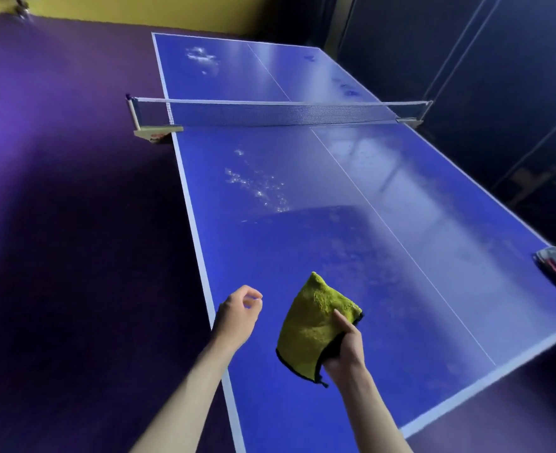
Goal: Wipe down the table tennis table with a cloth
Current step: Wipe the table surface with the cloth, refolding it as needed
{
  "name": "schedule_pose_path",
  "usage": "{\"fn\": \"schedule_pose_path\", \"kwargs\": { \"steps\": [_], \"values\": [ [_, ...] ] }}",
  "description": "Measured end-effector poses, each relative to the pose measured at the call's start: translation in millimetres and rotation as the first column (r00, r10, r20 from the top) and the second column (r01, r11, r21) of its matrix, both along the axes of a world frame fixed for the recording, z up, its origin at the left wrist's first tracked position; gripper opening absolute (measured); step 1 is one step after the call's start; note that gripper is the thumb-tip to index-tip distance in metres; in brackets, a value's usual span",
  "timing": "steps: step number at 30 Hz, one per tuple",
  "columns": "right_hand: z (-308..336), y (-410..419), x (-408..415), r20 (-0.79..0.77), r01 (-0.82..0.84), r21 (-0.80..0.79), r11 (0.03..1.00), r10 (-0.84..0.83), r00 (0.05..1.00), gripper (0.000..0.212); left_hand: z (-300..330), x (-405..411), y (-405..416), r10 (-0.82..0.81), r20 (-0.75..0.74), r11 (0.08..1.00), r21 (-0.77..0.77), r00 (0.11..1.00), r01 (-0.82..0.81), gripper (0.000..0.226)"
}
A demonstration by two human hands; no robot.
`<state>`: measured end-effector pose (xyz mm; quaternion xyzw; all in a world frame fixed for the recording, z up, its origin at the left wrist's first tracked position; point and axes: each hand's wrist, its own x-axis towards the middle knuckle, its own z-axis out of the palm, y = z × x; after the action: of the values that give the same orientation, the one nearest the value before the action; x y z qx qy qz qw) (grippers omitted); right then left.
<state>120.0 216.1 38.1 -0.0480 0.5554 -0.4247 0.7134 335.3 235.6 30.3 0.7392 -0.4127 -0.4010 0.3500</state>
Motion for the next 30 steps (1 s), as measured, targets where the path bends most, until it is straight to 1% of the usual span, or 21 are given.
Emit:
{"fn": "schedule_pose_path", "kwargs": {
  "steps": [4,7,9,11,14,16,19,21,24,26,28,30],
  "values": [
    [8.6,-20.4,-20.1,0.066,0.062,-0.086,0.994,-0.057,0.996,0.033,5.9,-19.0,-28.8,-0.086,0.080,0.996,0.018,0.993,0.085,0.009],
    [9.5,-31.6,-30.9,0.030,0.028,-0.136,0.990,-0.025,0.999,0.032,10.6,-33.9,-51.8,-0.152,0.118,0.988,0.018,0.981,0.151,0.008],
    [4.2,-44.7,-36.3,-0.031,0.014,-0.155,0.988,-0.019,0.999,0.040,13.0,-42.4,-67.4,-0.206,0.135,0.979,0.033,0.969,0.203,0.008],
    [-1.9,-64.2,-37.7,-0.048,0.008,-0.137,0.991,-0.015,0.999,0.043,9.9,-47.0,-87.2,-0.235,0.143,0.972,0.052,0.961,0.230,0.008],
    [-11.2,-100.6,-36.4,-0.046,0.020,-0.092,0.996,-0.025,0.999,0.037,-2.8,-46.6,-126.9,-0.232,0.142,0.972,0.074,0.962,0.224,0.009],
    [-22.7,-132.7,-34.9,-0.070,0.046,-0.051,0.998,-0.049,0.996,0.037,-16.2,-47.1,-158.5,-0.207,0.139,0.976,0.094,0.969,0.195,0.010],
    [-42.5,-189.1,-30.8,-0.178,0.047,-0.013,0.999,-0.048,0.983,0.040,-38.2,-57.4,-201.5,-0.180,0.109,0.977,0.136,0.978,0.164,0.011],
    [-53.7,-225.6,-30.5,-0.267,0.036,-0.017,0.999,-0.040,0.963,0.038,-49.1,-67.7,-226.9,-0.213,0.101,0.966,0.169,0.972,0.194,0.016],
    [-61.8,-280.0,-40.6,-0.335,0.056,-0.042,0.998,-0.067,0.940,0.024,-63.8,-77.1,-272.0,-0.312,0.098,0.940,0.176,0.945,0.292,0.022],
    [-67.5,-317.3,-54.6,-0.366,0.076,-0.071,0.995,-0.097,0.925,0.021,-77.2,-77.7,-309.0,-0.377,0.092,0.919,0.161,0.922,0.360,0.028],
    [-73.8,-351.2,-69.6,-0.387,0.104,-0.112,0.988,-0.140,0.911,0.021,-94.2,-77.6,-347.1,-0.443,0.139,0.892,0.169,0.886,0.420,0.037],
    [-82.2,-385.2,-87.5,-0.414,0.155,-0.165,0.974,-0.211,0.885,0.023,-111.2,-80.6,-382.5,-0.508,0.238,0.860,0.185,0.828,0.475,0.046]
  ]
}}
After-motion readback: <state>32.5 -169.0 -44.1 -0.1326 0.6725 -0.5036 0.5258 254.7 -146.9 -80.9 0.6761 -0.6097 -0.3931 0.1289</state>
